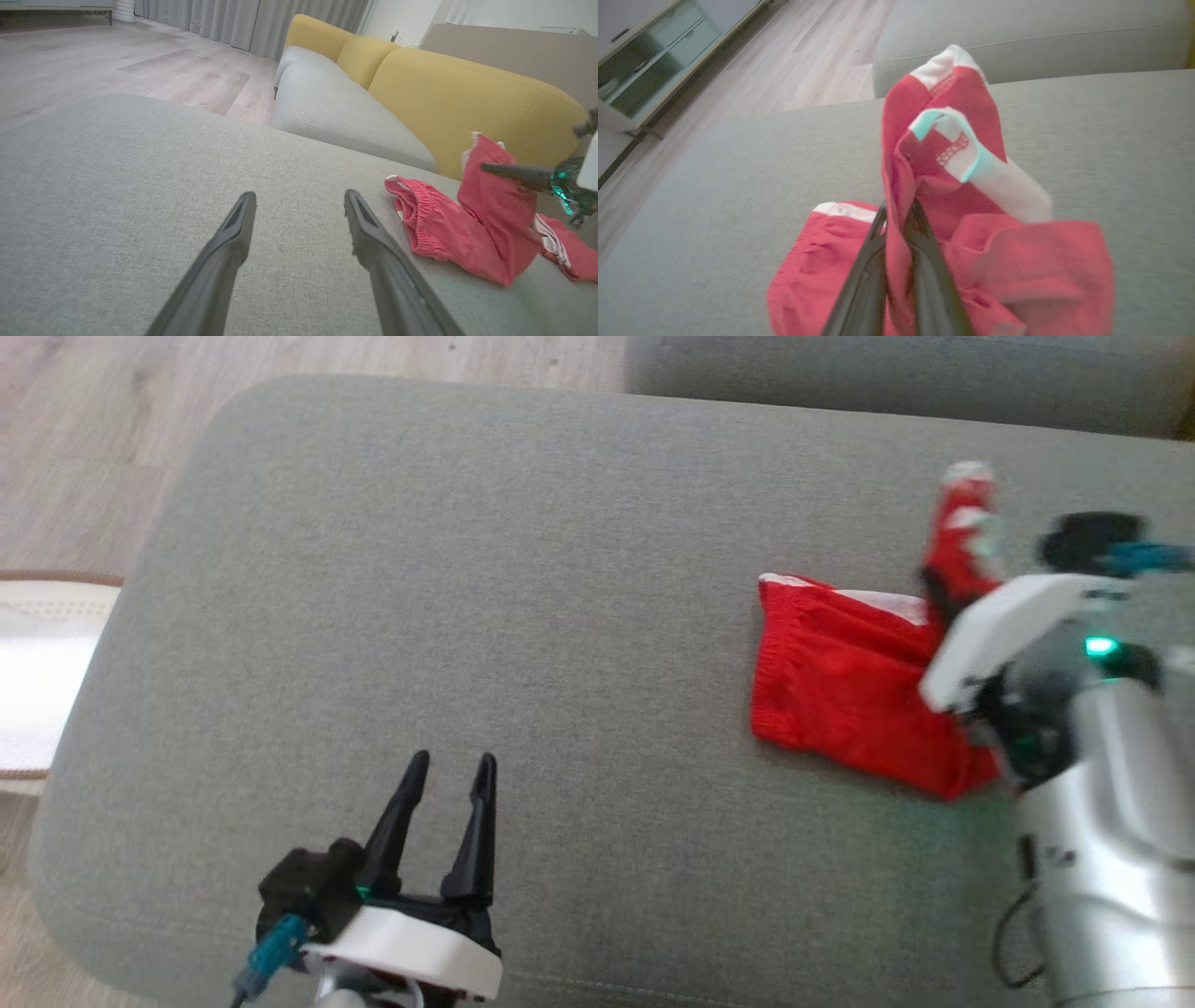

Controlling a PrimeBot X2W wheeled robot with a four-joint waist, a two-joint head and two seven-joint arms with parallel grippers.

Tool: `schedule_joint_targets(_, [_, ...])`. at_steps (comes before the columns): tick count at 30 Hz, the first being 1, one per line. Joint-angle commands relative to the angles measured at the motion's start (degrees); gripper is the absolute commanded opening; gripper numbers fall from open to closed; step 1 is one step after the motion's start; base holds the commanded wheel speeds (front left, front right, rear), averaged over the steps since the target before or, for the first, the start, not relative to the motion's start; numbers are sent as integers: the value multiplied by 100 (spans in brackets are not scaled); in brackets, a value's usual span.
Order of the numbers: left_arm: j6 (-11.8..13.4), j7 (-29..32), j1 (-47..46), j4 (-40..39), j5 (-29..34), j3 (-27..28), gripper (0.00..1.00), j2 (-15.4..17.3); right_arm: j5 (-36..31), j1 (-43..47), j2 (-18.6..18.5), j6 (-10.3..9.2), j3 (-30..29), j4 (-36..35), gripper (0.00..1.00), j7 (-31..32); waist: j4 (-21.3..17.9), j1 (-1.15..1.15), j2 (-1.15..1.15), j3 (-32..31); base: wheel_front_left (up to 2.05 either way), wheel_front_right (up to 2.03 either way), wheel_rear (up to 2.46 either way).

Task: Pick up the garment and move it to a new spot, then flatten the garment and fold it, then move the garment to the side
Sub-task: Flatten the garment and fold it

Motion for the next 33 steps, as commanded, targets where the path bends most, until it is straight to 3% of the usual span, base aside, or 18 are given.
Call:
schedule_joint_targets(1, [10,-35,-190,-169,-30,137,100,5,46,-50,76,-4,246,-227,0,0,49,0,0,10,0,0,0])
schedule_joint_targets(14, [-4,-35,-185,-10,-20,43,100,5,278,67,324,-4,1416,494,3,-628,168,0,0,-108,0,0,0])
schedule_joint_targets(16, [-8,-35,-177,11,-30,16,100,5,382,49,325,-4,1564,609,33,-738,134,0,0,-121,0,0,0])
schedule_joint_targets(17, [-3,-35,-180,19,-30,11,100,5,432,33,325,-4,1639,653,57,-802,112,0,0,-125,0,0,0])
schedule_joint_targets(18, [5,-35,-185,26,-34,11,100,5,472,19,325,-4,1721,685,96,-877,88,0,0,-131,0,0,0])
schedule_joint_targets(19, [7,-35,-194,30,-38,13,100,5,542,16,326,-4,1792,717,100,-938,61,0,0,-139,0,0,0])
schedule_joint_targets(26, [-12,-35,-256,96,-25,62,100,5,1080,83,326,-4,2150,732,100,-1506,-152,0,0,-245,0,0,0])
schedule_joint_targets(33, [-39,-35,-312,119,2,153,100,5,586,289,326,-4,1731,647,100,-2109,-332,0,0,-355,0,0,0])
